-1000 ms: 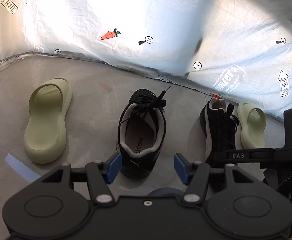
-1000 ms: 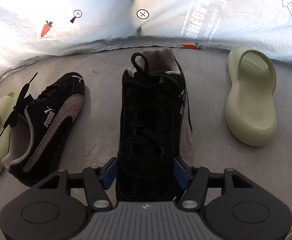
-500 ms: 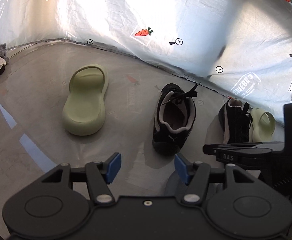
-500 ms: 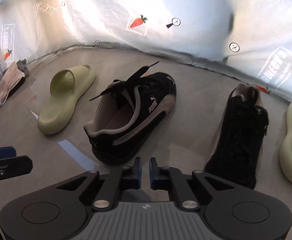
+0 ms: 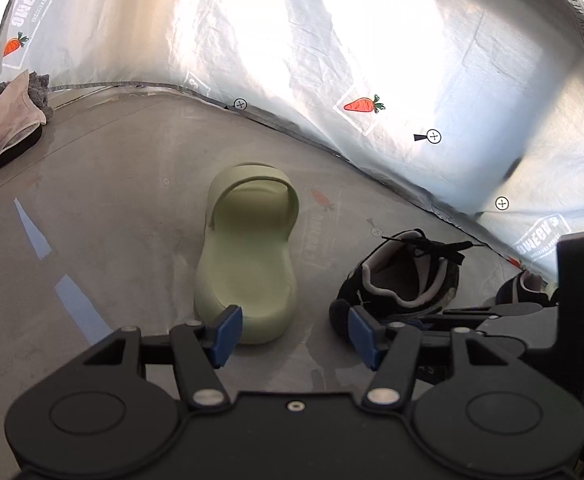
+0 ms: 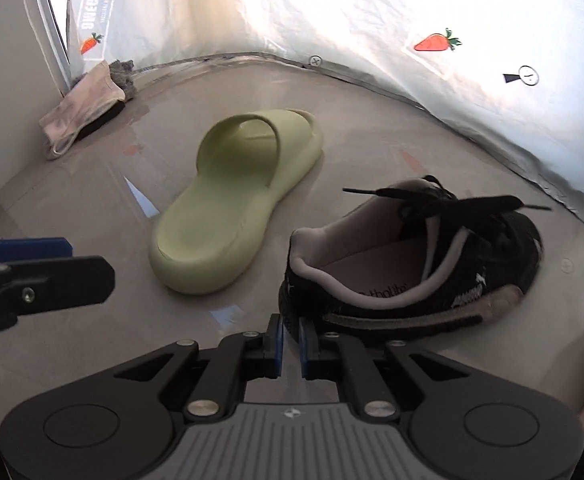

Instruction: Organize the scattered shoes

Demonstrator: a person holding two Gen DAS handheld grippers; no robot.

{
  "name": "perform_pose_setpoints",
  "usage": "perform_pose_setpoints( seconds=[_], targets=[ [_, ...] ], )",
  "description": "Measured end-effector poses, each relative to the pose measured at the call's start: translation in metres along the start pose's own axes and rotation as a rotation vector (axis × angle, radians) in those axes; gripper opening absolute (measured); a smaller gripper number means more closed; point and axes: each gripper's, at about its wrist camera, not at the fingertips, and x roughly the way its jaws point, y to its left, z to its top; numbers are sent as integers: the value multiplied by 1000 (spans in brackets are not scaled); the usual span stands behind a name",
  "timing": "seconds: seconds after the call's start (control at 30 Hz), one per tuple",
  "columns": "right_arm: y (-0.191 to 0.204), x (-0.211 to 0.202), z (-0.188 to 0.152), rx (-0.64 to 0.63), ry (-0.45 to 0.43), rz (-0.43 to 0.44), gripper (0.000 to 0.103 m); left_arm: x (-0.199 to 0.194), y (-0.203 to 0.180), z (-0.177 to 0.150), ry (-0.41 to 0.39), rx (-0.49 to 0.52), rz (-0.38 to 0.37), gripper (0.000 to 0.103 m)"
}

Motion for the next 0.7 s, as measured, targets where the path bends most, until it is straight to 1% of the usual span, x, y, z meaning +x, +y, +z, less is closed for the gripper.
perform_pose_setpoints(
  seconds=[0.07, 0.1, 0.13, 0.17, 0.2, 0.23, 0.27, 0.3, 0.4, 0.43, 0.53, 0.6, 0.63, 0.67, 0.7],
  targets=[
    [-12, -7, 9, -12, -9, 92, 15, 11, 4, 6, 2, 10, 6, 60],
    [-17, -14, 12, -39, -16, 121, 21, 15, 5, 7, 5, 14, 8, 60],
    [-21, -23, 13, -85, -27, 136, 36, 20, 6, 8, 11, 15, 10, 60],
    [-25, -31, 14, -139, -40, 129, 50, 25, 7, 9, 18, 12, 11, 60],
    [-30, -38, 14, -205, -55, 98, 80, 31, 8, 9, 25, 6, 11, 60],
    [-34, -46, 14, -271, -71, 66, 94, 36, 9, 9, 32, 0, 10, 60],
    [-38, -53, 15, -337, -86, 34, 94, 40, 9, 9, 39, -4, 10, 60],
    [-43, -55, 17, -399, -82, 14, 94, 45, 8, 9, 44, -6, 13, 60],
    [-56, -43, 27, -571, -2, -1, 94, 54, 5, 8, 54, -3, 24, 60],
    [-59, -37, 30, -635, 25, 3, 94, 55, 4, 8, 56, -1, 25, 60],
    [-51, -7, 29, -927, 103, 7, 94, 57, 1, 8, 61, 3, 30, 60],
    [-46, 11, 27, -1088, 148, 27, 95, 55, 0, 6, 68, 2, 30, 60],
    [-44, 19, 26, -1168, 171, 36, 98, 55, 0, 6, 73, 5, 30, 60],
    [-42, 27, 27, -1226, 195, 55, 100, 55, -1, 5, 79, 10, 30, 60],
    [-42, 33, 30, -1249, 216, 80, 100, 54, -2, 4, 84, 15, 31, 60]
  ],
)
